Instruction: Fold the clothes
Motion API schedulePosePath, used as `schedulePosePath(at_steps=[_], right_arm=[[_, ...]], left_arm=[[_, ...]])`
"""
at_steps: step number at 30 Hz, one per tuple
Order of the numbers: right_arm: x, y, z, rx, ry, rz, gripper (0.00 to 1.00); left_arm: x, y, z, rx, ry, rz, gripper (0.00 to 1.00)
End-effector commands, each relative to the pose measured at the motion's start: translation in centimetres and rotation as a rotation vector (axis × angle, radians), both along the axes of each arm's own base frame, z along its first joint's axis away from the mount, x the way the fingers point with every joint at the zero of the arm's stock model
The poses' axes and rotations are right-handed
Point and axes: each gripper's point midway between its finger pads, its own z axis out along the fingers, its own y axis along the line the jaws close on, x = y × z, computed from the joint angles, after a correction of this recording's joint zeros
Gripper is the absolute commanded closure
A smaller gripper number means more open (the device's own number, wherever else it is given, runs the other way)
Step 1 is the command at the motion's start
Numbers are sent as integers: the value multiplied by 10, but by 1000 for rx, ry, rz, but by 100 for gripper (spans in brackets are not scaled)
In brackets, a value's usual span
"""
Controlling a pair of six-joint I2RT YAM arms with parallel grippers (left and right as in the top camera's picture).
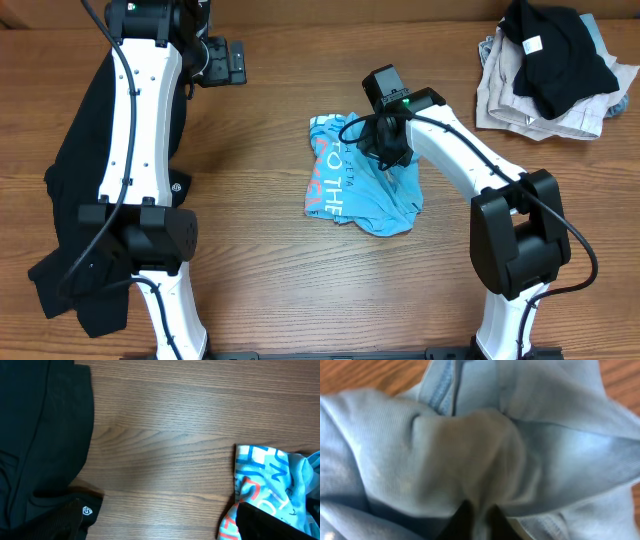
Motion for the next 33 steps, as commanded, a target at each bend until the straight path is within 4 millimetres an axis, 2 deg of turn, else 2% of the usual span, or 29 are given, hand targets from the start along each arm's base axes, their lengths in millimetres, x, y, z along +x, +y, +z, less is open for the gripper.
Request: schedulePosePath(at_steps=[1, 4, 12, 14, 15, 16, 17, 19, 21, 26, 29, 31, 32, 33], right_arm=[[5, -3, -1, 5, -9, -16, 96], [17, -13, 6, 13, -40, -29, 96], [70, -53, 52, 57, -192, -5, 95], [80, -62, 55, 55, -227, 9, 85], [82, -67, 55, 49, -235, 18, 76], [83, -70, 55, 40, -241, 33, 62], [84, -73, 54, 31, -243, 46, 54], [84, -79, 54, 9, -243, 65, 45], [81, -83, 52, 7, -229, 65, 38], [59, -67, 51, 108, -150, 151, 37], [31, -57, 46, 140, -49, 213, 37], [1, -53, 37, 124, 62, 271, 37], [-6, -51, 34, 120, 87, 283, 37], [-21, -48, 28, 106, 136, 321, 37]], left_arm=[[1, 2, 6, 9, -20, -16, 0], [1, 2, 6, 9, -20, -16, 0], [1, 2, 6, 8, -21, -15, 0], [1, 2, 6, 8, -21, -15, 0], [1, 2, 6, 8, -21, -16, 0], [1, 1, 6, 8, -21, -16, 0], [1, 2, 6, 8, -21, -16, 0], [1, 2, 6, 8, -21, -15, 0], [1, 2, 6, 9, -21, -16, 0], [1, 2, 6, 9, -21, -16, 0], [1, 2, 6, 9, -21, -16, 0], [1, 2, 6, 9, -21, -16, 0], [1, 2, 6, 9, -21, -16, 0], [1, 2, 6, 9, -21, -16, 0]])
